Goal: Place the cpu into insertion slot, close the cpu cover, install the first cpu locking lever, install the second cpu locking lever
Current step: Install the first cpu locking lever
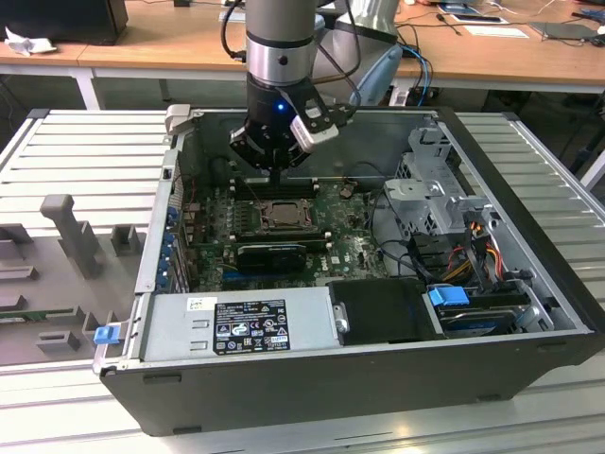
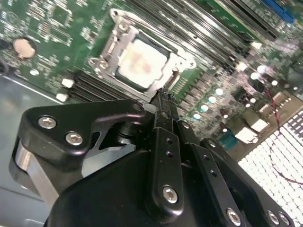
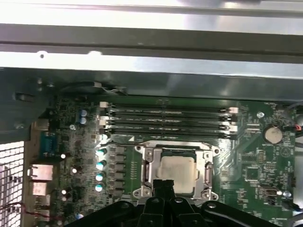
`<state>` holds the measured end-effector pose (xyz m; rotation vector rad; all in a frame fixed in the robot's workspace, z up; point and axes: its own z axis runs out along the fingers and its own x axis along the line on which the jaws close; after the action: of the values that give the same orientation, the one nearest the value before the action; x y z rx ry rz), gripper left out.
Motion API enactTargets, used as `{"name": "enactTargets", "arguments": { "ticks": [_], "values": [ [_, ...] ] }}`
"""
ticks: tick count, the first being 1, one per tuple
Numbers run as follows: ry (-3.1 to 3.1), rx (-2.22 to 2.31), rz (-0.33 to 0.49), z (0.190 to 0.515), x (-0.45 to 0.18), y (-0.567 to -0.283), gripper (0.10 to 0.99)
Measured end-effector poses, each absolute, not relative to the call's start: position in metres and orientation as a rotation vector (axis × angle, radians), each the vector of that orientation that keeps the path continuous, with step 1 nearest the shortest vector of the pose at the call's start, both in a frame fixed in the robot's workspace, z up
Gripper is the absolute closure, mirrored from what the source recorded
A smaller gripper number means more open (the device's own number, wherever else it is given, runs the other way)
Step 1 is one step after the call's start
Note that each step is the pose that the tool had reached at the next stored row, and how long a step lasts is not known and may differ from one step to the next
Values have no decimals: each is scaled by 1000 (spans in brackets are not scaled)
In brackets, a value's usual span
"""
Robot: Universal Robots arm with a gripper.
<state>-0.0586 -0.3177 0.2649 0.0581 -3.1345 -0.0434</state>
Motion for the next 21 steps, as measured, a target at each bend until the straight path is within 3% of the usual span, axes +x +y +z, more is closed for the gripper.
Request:
{"name": "enactTargets", "arguments": {
  "ticks": [10, 21],
  "values": [
    [-3135, 62, -44, 262, -112, -314, 980],
    [-3135, 62, -44, 255, -118, -296, 980]
  ]
}}
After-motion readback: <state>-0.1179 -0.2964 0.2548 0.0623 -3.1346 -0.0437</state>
